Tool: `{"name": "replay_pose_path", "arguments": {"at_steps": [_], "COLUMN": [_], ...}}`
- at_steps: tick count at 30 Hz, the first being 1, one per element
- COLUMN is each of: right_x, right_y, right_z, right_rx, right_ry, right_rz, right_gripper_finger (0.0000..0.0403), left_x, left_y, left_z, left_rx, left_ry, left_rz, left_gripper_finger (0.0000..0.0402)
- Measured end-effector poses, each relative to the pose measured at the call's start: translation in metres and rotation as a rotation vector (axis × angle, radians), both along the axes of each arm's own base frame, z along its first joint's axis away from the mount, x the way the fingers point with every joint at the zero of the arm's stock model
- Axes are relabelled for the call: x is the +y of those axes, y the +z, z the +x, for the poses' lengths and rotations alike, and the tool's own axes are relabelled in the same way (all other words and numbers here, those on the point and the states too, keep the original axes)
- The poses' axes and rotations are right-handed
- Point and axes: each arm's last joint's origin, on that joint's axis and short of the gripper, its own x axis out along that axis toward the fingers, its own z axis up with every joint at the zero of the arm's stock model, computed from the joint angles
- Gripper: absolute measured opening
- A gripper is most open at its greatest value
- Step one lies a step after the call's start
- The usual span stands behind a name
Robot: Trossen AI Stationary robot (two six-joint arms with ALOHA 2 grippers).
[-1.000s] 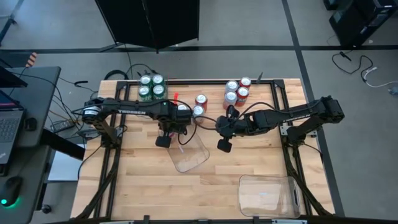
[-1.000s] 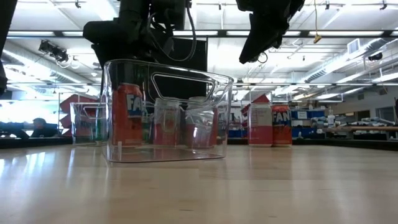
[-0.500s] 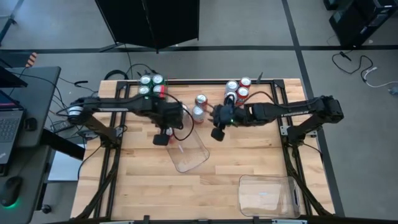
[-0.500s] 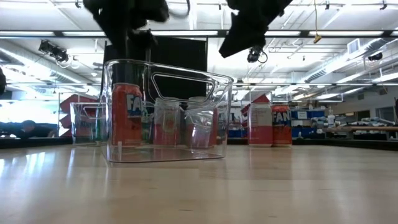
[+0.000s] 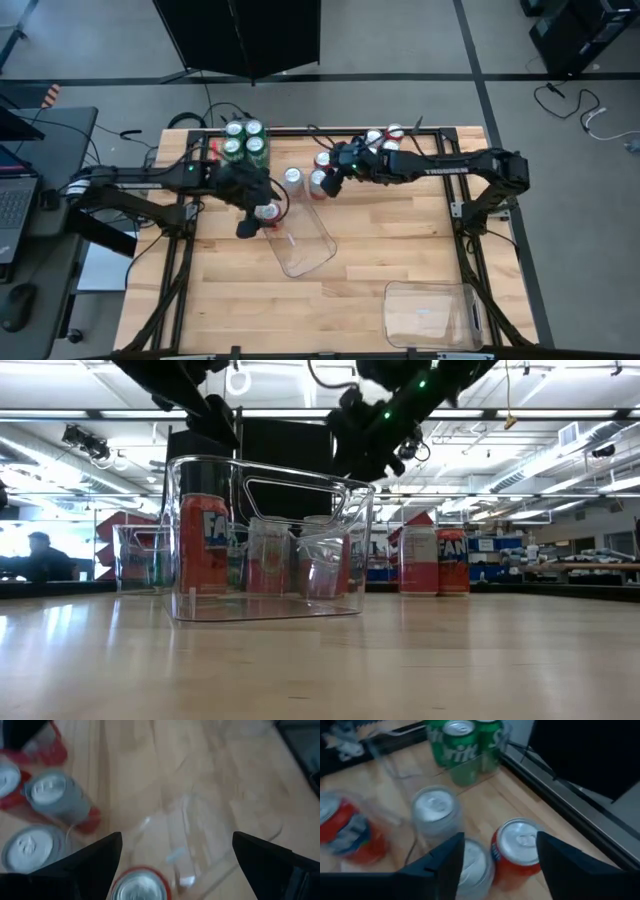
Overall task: Sort soda cans
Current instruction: Put the bottom left orange soda can into the center transparent bin
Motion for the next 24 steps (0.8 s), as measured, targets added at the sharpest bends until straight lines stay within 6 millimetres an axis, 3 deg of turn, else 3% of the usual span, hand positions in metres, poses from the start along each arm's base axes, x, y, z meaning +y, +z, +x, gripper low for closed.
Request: {"name": "replay_pose_path", "arguments": {"at_steps": [6,12,19,24], "right_x": [-0.025,-0.039,-0.042,-0.045], "right_y": [-0.017,-0.033,-0.051,-0.058], "right_z": [0.005,0.009,0.017,0.022], "right_rx": [-0.025,-0.017,-0.018,-0.035], "right_ry": [-0.094,-0.14,-0.136,-0.136], "right_rz": [0.045,0.09,0.143,0.143], "right_gripper_finger": [0.0301,0.0346,0.0353,0.0352], "left_x": [-0.003,-0.005,-0.007,-0.007], "left_y": [-0.016,-0.028,-0.027,-0.022], "left_z": [-0.023,-0.048,-0.071,-0.077], "left_rx": [-0.154,-0.271,-0.347,-0.397], "left_ry": [-0.024,-0.012,-0.012,-0.012], "left_rz": [-0.031,-0.047,-0.042,-0.035], "left_gripper_finger": [0.0381,0.0381,0.0381,0.0381]}}
